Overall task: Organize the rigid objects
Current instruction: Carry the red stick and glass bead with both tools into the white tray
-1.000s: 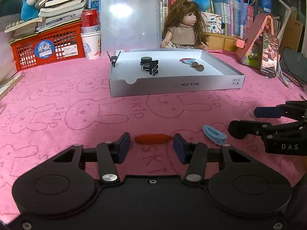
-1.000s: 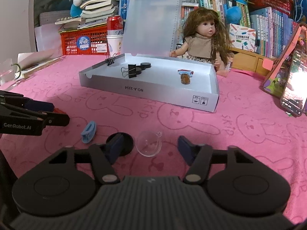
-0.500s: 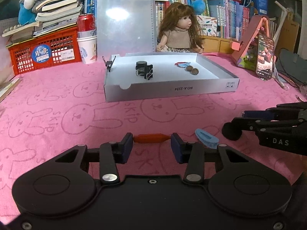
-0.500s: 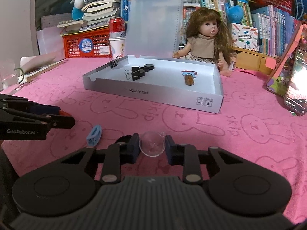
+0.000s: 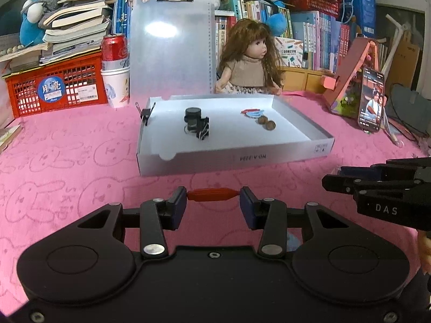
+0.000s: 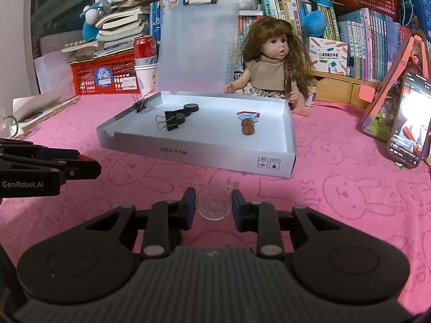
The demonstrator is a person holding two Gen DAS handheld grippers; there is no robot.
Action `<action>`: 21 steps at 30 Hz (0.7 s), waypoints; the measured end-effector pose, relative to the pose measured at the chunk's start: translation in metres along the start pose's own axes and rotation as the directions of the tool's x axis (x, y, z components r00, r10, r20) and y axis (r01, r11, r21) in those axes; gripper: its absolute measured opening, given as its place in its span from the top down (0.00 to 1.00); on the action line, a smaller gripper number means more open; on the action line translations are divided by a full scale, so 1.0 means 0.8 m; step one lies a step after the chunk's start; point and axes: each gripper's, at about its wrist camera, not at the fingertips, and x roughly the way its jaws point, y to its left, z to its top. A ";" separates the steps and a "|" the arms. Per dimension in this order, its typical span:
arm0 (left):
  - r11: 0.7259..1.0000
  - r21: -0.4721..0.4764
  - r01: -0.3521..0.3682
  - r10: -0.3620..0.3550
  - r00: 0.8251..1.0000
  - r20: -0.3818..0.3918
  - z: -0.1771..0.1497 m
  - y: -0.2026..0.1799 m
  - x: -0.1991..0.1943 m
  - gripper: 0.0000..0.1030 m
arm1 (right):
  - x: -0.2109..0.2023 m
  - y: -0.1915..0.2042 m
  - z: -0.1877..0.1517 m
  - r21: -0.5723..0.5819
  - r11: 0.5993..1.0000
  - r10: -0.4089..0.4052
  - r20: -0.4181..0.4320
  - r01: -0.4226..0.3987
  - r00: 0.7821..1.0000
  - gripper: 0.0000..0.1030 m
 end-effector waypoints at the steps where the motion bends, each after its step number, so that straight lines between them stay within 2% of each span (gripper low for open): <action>1: 1.000 -0.001 0.000 0.000 1.000 0.003 0.003 0.000 0.002 0.60 | 0.001 0.000 0.002 0.000 1.000 0.000 0.003 0.000 1.000 0.68; 11: 1.000 -0.012 -0.006 0.006 0.999 0.033 0.040 0.003 0.026 0.60 | 0.018 -0.003 0.032 -0.008 1.000 -0.023 0.034 0.023 0.999 0.68; 21: 0.998 -0.060 0.001 0.001 1.000 0.019 0.071 0.007 0.062 0.60 | 0.049 -0.016 0.060 0.031 0.999 -0.041 0.027 0.040 0.999 0.67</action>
